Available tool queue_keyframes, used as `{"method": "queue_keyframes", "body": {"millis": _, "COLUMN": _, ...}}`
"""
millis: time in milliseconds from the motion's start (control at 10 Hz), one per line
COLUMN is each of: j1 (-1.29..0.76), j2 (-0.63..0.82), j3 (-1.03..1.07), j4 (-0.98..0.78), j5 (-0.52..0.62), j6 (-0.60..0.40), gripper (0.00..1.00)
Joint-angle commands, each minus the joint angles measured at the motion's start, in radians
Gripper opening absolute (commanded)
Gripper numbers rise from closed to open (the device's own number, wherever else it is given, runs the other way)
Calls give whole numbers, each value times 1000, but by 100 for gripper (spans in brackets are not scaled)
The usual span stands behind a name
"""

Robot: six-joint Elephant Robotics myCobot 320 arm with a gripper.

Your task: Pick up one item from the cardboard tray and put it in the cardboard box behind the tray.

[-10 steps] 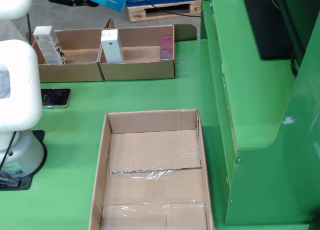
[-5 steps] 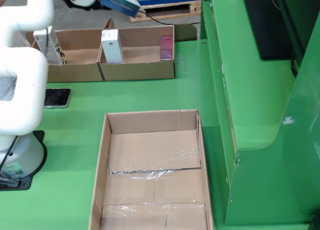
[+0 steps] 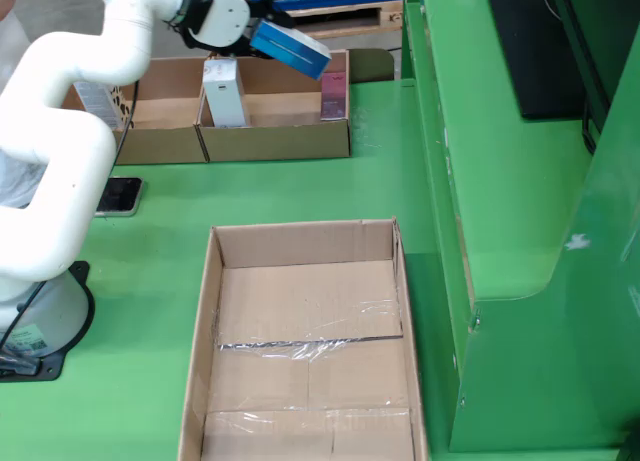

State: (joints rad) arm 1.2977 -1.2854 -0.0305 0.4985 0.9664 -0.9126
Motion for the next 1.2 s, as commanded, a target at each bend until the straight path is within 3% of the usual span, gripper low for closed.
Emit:
{"method": "queue_keyframes", "body": {"millis": 0, "j1": -48, "j2": -9, "j3": 31, "j4": 13, "j5": -13, "j6": 1, "gripper": 0}}
{"method": "queue_keyframes", "body": {"millis": 1100, "j1": -56, "j2": -75, "j3": 31, "j4": 13, "j5": -13, "j6": 15, "gripper": 0}}
